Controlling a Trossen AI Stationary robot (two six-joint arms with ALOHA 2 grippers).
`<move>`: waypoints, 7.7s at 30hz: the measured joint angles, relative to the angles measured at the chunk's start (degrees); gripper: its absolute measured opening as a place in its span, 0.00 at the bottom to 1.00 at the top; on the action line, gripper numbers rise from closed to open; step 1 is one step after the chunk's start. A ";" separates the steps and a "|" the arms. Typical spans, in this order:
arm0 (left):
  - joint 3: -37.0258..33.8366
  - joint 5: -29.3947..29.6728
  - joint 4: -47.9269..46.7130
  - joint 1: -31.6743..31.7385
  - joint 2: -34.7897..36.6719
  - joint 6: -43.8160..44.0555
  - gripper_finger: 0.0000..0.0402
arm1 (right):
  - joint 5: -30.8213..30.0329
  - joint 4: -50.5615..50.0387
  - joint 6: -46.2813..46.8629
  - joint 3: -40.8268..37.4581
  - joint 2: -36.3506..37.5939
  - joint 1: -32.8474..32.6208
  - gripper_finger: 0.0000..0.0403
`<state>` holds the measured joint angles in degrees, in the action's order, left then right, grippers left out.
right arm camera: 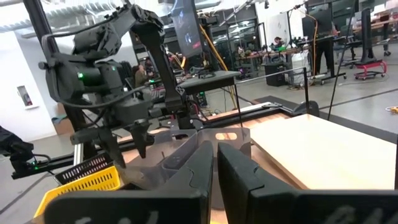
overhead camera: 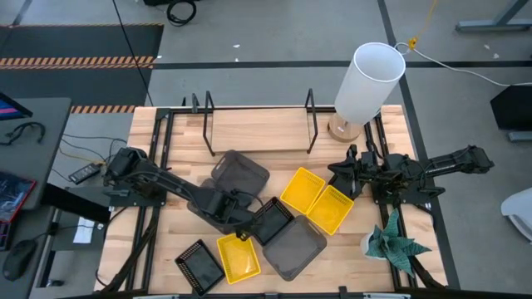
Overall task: Stack baskets on shelf by color
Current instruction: Stack the middle gray bin on top of the top gray bin, then stack the bottom gray bin on top of the top gray bins
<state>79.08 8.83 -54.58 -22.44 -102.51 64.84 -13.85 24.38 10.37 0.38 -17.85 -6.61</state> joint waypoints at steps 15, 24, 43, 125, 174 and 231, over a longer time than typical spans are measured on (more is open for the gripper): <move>0.01 -2.60 0.78 0.15 -5.52 -2.77 0.40 | 0.00 0.41 0.02 0.00 -0.79 -0.02 0.07; 0.01 -2.71 0.25 0.15 -7.22 -3.17 0.31 | 0.02 0.41 0.00 0.00 -0.81 -0.02 0.07; 0.03 -2.42 -0.47 -0.70 -7.40 -3.87 0.04 | 0.02 0.39 0.00 0.00 -0.81 -0.02 0.07; 32.58 6.28 -20.00 12.04 -17.91 -24.15 0.03 | 0.02 0.37 0.00 0.00 -0.79 -0.02 0.07; 38.66 -6.77 9.23 -8.79 -24.52 -59.15 0.30 | 0.02 0.38 0.02 0.00 -0.79 -0.02 0.07; 49.89 -6.73 -3.62 -7.91 -29.72 -57.67 0.00 | 0.02 0.81 0.01 0.00 -0.98 -0.01 0.07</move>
<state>128.97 2.10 -58.20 -30.35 -132.23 7.17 -13.82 25.19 10.38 0.38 -18.83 -6.62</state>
